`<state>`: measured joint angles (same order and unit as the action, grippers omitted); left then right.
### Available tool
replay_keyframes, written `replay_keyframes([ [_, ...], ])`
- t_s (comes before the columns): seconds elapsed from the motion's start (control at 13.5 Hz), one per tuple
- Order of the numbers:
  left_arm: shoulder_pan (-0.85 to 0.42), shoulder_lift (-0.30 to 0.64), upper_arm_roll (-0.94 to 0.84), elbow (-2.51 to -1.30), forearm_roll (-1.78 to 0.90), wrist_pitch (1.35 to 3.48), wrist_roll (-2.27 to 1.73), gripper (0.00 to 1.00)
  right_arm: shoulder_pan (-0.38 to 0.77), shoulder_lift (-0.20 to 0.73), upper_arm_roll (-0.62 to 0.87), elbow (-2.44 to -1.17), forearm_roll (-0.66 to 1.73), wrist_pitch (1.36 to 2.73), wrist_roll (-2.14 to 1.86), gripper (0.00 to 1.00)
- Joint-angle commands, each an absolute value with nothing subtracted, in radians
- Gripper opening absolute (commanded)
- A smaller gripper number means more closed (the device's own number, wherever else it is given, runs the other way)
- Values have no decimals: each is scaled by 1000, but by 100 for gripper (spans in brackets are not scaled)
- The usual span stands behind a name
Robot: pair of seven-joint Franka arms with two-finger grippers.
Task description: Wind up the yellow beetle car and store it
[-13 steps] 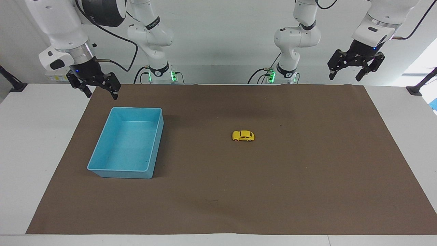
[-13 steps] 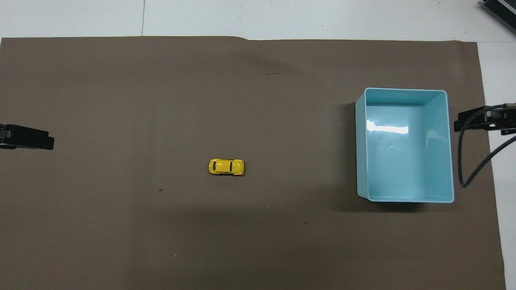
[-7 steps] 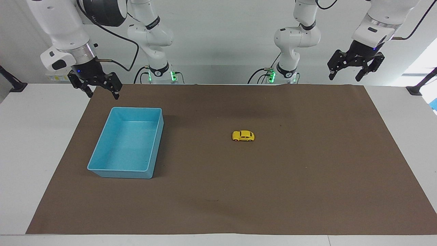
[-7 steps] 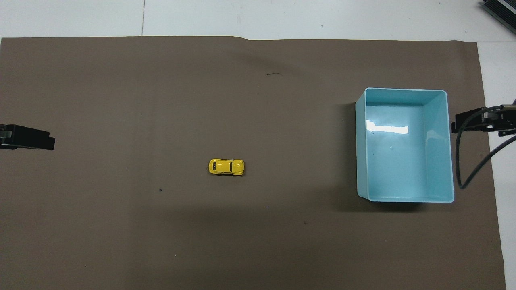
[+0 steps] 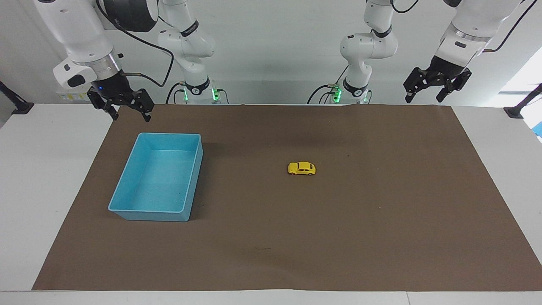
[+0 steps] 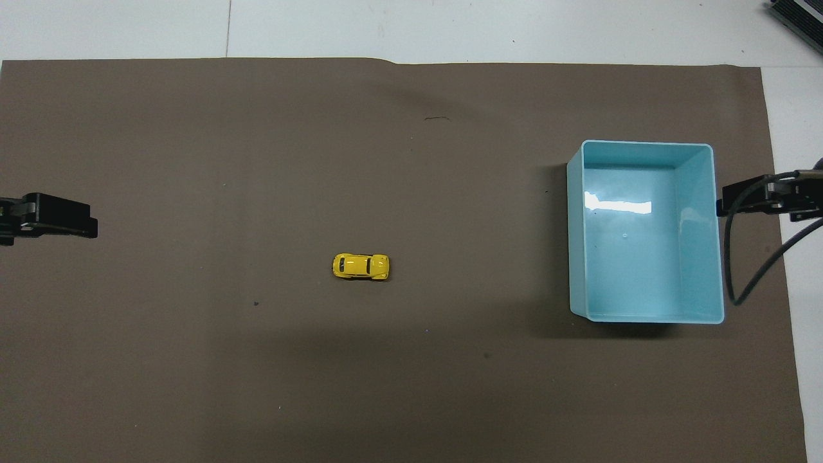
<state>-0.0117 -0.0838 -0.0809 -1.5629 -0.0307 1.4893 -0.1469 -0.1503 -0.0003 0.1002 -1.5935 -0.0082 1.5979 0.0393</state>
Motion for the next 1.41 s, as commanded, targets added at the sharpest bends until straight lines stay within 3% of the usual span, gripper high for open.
replay_keyframes([
  [0.0,-31,-89,-74,-1583,-47,1511,-286,100,-161,-11,109,-1592,2,1577,29,100],
  [0.82,-93,-84,-77,-1618,-101,1546,-944,100,-163,-17,107,-1594,18,1560,26,100],
  [1.34,-158,-22,-77,-1635,-103,1702,-1682,100,-163,-17,107,-1594,18,1560,26,100],
])
